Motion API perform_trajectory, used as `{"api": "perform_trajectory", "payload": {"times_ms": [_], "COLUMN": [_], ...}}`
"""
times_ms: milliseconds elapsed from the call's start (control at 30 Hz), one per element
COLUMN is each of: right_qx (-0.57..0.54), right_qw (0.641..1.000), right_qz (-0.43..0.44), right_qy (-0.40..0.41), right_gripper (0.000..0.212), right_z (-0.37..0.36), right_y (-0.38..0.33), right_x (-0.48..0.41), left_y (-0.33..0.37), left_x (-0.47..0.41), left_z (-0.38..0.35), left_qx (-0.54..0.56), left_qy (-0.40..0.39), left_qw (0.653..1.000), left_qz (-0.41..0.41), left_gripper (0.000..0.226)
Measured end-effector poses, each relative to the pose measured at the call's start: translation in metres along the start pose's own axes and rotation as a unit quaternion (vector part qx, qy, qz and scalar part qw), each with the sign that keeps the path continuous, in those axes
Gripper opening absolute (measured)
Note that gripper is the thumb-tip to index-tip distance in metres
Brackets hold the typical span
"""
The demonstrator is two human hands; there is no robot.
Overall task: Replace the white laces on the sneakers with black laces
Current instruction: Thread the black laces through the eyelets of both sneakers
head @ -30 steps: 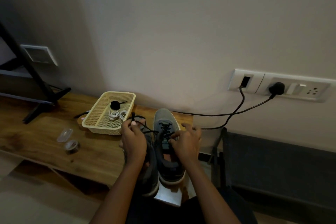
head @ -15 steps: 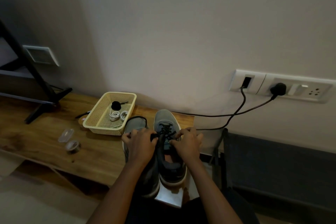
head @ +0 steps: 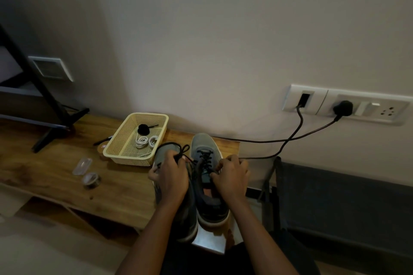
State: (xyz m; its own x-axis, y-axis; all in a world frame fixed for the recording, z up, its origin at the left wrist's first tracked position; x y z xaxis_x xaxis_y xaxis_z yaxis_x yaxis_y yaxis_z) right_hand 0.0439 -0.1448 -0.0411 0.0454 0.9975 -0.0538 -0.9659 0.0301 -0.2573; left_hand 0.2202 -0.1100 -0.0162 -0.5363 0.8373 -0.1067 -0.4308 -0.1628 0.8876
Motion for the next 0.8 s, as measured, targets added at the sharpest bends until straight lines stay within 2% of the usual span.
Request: {"api": "perform_trajectory", "payload": {"times_ms": [100,233,333,533,667,733,800], "right_qx": [-0.049,-0.096,-0.095,-0.079,-0.077,-0.082,-0.084], "right_qw": [0.998,0.993,0.994,0.995,0.995,0.994,0.993], "right_qz": [-0.009,-0.029,-0.024,-0.024,-0.025,-0.024,-0.013], "right_qy": [-0.029,-0.063,-0.055,-0.051,-0.052,-0.066,-0.087], "right_gripper": [0.026,0.020,0.018,0.019,0.019,0.022,0.028], "right_z": [-0.004,-0.010,-0.008,-0.007,-0.007,-0.009,-0.009], "right_y": [0.004,0.009,0.006,0.004,0.004,0.004,0.002], "right_x": [-0.001,-0.001,-0.001,-0.002,-0.002,-0.002,-0.004], "left_y": [-0.007,-0.013,-0.010,-0.007,-0.015,-0.018,-0.018], "left_x": [-0.003,-0.007,-0.007,-0.005,-0.009,-0.010,-0.012], "left_z": [-0.006,-0.011,-0.013,-0.011,-0.016,-0.016,-0.004], "left_qx": [0.018,0.010,0.017,-0.001,0.056,0.063,0.040], "left_qy": [-0.034,-0.051,-0.065,-0.048,-0.065,-0.072,-0.025], "left_qw": [0.999,0.999,0.998,0.999,0.996,0.994,0.997], "left_qz": [0.003,-0.001,-0.002,0.015,0.031,0.046,0.064], "left_gripper": [0.006,0.020,0.012,0.021,0.011,0.021,0.043]}}
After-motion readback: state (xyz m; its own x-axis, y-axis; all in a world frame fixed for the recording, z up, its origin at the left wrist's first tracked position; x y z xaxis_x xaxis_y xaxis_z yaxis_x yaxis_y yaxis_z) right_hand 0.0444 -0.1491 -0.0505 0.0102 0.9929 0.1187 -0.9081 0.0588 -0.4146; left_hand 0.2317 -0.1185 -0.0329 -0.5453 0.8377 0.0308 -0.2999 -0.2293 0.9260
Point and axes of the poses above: each hand's wrist, its own x-axis away from the middle knuckle, its own z-axis out of the back of the hand, y = z × x, the point moved 9 cm from there along -x, towards the middle knuckle, and after that the axes turned 13 degrees about x, right-handed, at the moved point
